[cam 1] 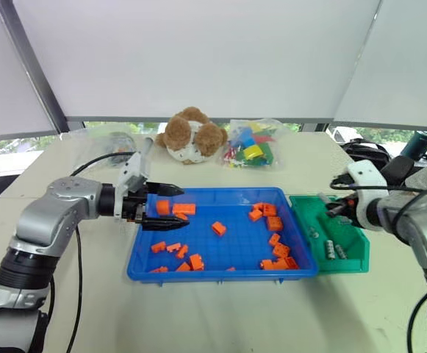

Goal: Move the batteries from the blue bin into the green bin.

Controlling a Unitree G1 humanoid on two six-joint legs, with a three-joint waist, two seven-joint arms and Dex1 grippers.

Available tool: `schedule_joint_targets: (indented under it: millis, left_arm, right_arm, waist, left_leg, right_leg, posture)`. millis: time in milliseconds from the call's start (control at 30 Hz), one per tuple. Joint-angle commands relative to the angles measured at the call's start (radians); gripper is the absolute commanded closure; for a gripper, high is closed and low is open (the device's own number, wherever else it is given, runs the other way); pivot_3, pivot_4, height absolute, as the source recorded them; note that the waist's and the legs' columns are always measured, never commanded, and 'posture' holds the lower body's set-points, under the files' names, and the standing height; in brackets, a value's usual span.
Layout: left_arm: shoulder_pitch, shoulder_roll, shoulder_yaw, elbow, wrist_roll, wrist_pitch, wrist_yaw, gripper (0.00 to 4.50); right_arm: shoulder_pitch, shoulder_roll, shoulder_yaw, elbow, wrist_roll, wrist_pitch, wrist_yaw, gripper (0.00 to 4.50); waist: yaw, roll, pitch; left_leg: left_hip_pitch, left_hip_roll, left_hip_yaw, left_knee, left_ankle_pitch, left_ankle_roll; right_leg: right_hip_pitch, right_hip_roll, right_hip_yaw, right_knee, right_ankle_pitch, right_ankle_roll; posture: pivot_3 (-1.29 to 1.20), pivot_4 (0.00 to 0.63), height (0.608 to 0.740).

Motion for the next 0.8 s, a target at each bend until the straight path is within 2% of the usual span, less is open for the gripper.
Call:
schedule_joint_targets:
  millis: [33, 100, 267, 300, 667, 800]
  left_arm:
    - [-0.03, 0.0, 0.001, 0.001, 0.008, -0.02, -0.017, 0.0]
    - [-0.037, -0.004, -0.001, 0.011, 0.014, -0.023, -0.022, 0.0]
    - [-0.04, -0.006, 0.0, 0.012, 0.016, -0.018, -0.033, 0.0]
    - [-0.041, -0.006, 0.001, 0.013, 0.016, -0.018, -0.035, 0.0]
    - [-0.049, 0.001, 0.006, 0.024, 0.011, 0.001, -0.05, 0.0]
    - [-0.051, 0.002, 0.007, 0.027, 0.009, 0.007, -0.054, 0.0]
  right_arm:
    - [0.057, -0.036, -0.029, -0.036, 0.013, -0.059, 0.043, 3.69]
    - [0.086, -0.033, -0.034, -0.021, 0.01, -0.084, 0.047, 2.97]
    - [0.107, -0.054, -0.067, -0.056, 0.036, -0.102, 0.082, 0.28]
    - [0.109, -0.06, -0.076, -0.069, 0.044, -0.107, 0.094, 0.02]
    - [0.129, -0.13, -0.164, -0.312, 0.233, -0.167, 0.293, 0.02]
    - [0.1, -0.136, -0.167, -0.352, 0.298, -0.149, 0.317, 0.02]
  waist:
    - [0.001, 0.0, 0.0]
    - [0.001, 0.0, 0.0]
    - [0.002, 0.0, 0.0]
    - [0.002, 0.0, 0.0]
    - [0.003, 0.0, 0.0]
    - [0.003, 0.0, 0.0]
  left_leg:
    - [0.0, 0.0, 0.0, 0.0, 0.0, 0.0]
    - [0.0, 0.0, 0.0, 0.0, 0.0, 0.0]
    - [0.0, 0.0, 0.0, 0.001, 0.0, 0.0]
    - [0.0, 0.0, 0.0, 0.001, 0.0, 0.0]
    - [0.0, 0.0, -0.001, 0.001, 0.0, 0.0]
    - [0.0, 0.0, -0.001, 0.001, 0.0, 0.0]
  right_leg:
    - [0.0, 0.0, 0.0, 0.0, 0.0, 0.0]
    - [0.0, 0.0, 0.0, 0.0, 0.0, 0.0]
    - [0.0, 0.0, 0.0, 0.0, 0.0, 0.0]
    - [0.001, 0.0, 0.0, 0.0, 0.0, 0.0]
    - [0.001, 0.0, 0.0, 0.0, 0.0, 0.0]
    - [0.001, 0.0, 0.0, 0.0, 0.0, 0.0]
  posture:
    - [0.0, 0.15, 0.733]
    - [0.0, 0.15, 0.733]
    - [0.0, 0.15, 0.733]
    - [0.0, 0.15, 0.733]
    - [0.0, 0.15, 0.733]
    - [0.0, 0.15, 0.733]
